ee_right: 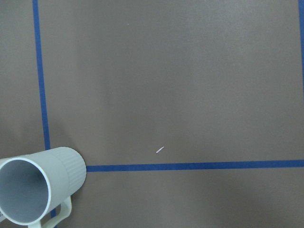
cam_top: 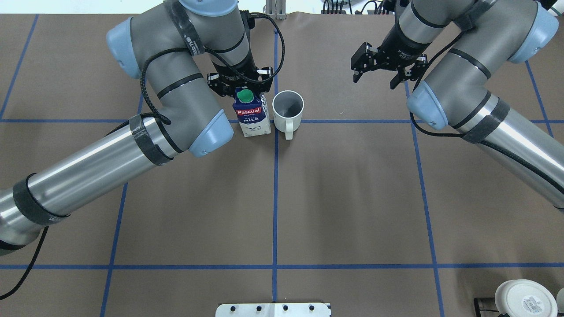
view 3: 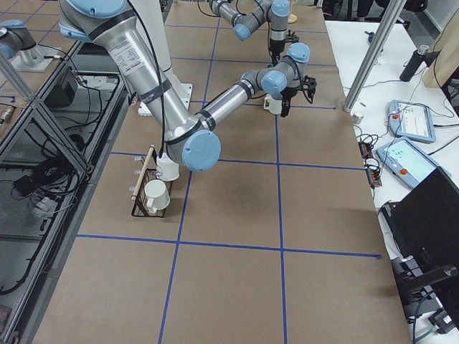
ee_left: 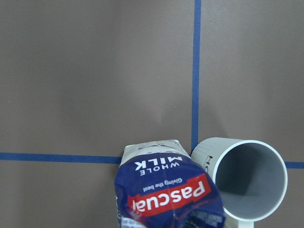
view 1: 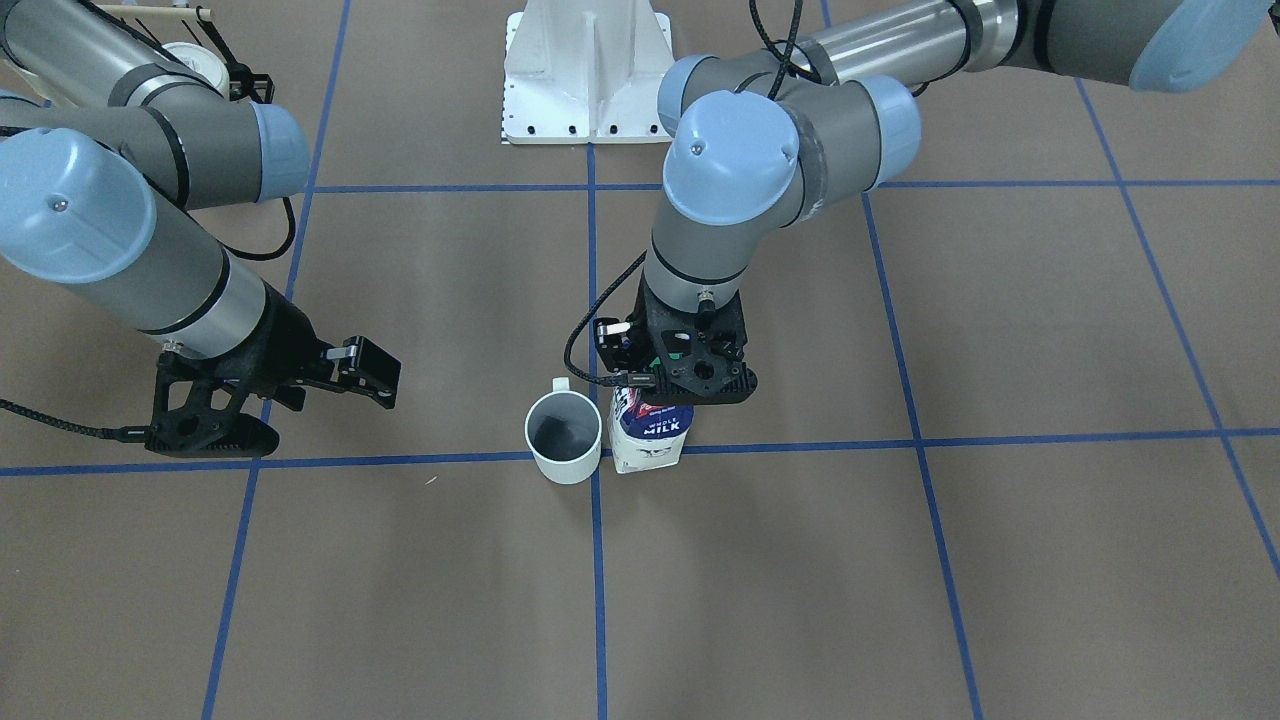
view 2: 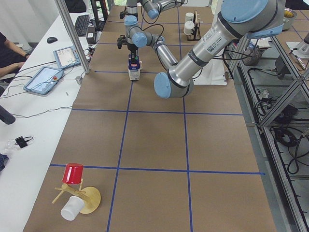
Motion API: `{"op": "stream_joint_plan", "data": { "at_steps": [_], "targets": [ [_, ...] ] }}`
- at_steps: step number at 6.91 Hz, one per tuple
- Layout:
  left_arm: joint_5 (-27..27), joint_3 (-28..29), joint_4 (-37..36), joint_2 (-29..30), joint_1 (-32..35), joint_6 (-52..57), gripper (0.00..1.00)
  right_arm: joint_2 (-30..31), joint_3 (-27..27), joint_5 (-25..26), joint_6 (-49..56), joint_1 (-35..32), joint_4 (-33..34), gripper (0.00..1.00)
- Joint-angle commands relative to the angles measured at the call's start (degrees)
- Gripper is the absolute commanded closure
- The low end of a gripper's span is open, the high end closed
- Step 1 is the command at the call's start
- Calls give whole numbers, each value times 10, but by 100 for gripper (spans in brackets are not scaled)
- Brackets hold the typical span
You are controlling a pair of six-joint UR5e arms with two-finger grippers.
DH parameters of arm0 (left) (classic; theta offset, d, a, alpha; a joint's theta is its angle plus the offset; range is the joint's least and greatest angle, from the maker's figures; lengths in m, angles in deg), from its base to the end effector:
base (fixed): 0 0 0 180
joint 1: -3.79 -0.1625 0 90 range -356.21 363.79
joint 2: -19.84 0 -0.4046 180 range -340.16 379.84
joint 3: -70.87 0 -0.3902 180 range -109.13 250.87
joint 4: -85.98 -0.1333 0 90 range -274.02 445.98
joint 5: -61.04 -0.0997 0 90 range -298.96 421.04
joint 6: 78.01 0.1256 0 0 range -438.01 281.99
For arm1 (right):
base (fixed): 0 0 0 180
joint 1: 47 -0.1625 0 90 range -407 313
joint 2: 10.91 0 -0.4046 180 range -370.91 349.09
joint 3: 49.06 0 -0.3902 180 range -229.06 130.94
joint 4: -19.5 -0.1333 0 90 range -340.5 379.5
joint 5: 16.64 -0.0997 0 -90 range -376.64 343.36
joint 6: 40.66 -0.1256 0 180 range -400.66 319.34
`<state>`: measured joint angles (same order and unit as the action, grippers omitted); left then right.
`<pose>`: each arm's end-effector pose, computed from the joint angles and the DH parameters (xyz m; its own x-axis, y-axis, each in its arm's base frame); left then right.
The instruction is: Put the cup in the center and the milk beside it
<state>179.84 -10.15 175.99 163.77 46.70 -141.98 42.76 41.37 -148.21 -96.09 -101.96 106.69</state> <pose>0.5009 -0.5650 0.1325 0.6181 -0.0495 -0.7845 0.0846 0.9964 0.0038 -0.3547 -0.5928 0.2639 0.5743 0.0796 0.8148 -0.0534 0.9968 -0.0597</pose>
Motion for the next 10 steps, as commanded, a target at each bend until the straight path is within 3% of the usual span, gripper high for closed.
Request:
{"op": "stream_joint_plan", "data": {
  "at_steps": [1, 3, 5, 7, 8, 10],
  "targets": [
    [-3, -5, 0, 0, -4, -22, 2, -1, 0, -2, 0, -1, 2, 0],
    [7, -21, -11, 4, 17, -21, 2, 7, 1, 5, 8, -1, 2, 0],
    [9, -100, -78, -18, 57, -13, 2, 47, 24, 22, 8, -12, -13, 0],
    [8, -260, -71, -183, 73, 29, 2, 86, 40, 52, 10, -15, -61, 0],
    [10, -298, -57, -245, 106, 93, 2, 106, 32, 72, 38, -39, -110, 0],
    [9, -302, -46, -335, 163, 161, 2, 180, 21, 29, 199, -110, -111, 0]
  ]
}}
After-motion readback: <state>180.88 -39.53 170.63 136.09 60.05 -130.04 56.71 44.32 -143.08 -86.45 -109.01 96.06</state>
